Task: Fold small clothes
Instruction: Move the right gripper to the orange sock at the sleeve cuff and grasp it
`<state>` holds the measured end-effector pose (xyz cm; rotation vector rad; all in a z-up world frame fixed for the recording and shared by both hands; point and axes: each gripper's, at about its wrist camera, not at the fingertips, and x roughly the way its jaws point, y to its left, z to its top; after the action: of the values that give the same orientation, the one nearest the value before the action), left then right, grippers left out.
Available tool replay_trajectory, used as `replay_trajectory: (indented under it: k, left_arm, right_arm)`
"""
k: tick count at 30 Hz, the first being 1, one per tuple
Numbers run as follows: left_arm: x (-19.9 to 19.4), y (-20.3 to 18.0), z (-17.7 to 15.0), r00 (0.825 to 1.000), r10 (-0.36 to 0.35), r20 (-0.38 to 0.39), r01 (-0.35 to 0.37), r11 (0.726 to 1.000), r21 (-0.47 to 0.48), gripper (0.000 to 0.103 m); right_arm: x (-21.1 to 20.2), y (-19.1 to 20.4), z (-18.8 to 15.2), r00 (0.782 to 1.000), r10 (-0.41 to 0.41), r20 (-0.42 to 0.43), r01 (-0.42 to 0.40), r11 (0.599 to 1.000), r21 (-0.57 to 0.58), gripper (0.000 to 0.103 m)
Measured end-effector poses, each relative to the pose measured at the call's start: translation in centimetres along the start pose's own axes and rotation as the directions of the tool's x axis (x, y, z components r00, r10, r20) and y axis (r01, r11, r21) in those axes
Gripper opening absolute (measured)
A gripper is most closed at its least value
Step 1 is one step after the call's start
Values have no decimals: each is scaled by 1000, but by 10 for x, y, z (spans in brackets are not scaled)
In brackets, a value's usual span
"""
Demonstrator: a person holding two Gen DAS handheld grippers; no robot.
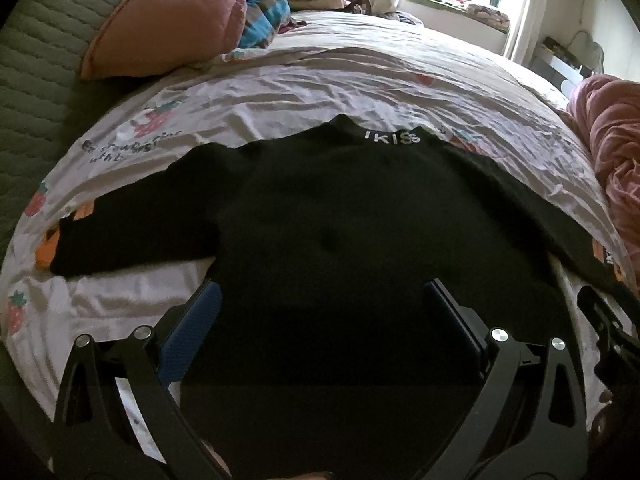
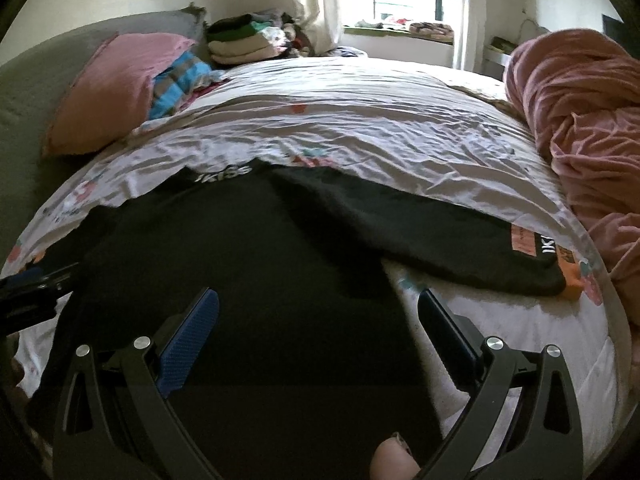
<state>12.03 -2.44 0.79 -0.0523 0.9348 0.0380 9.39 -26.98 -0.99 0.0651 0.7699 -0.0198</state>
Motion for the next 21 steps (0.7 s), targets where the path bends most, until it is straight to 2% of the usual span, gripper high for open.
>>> replay_trajectory:
  k: [10,16,21]
  left_arm:
    - [22,-20,32,1000,-26,-6,26,1000,13,94]
    - [35,-27,53,999,-32,-16,32,999,22,94]
    - [46,-29,70,1000,-7,-4,7,1000,21,94]
  right_arm:
    - [27,-52,16,996,-92,-21,94,989,111,99]
    - [41,-89,15,986,-153,-58,162,968,192,99]
    - [49,-123,12,984,-151,-97,173,943,285,99]
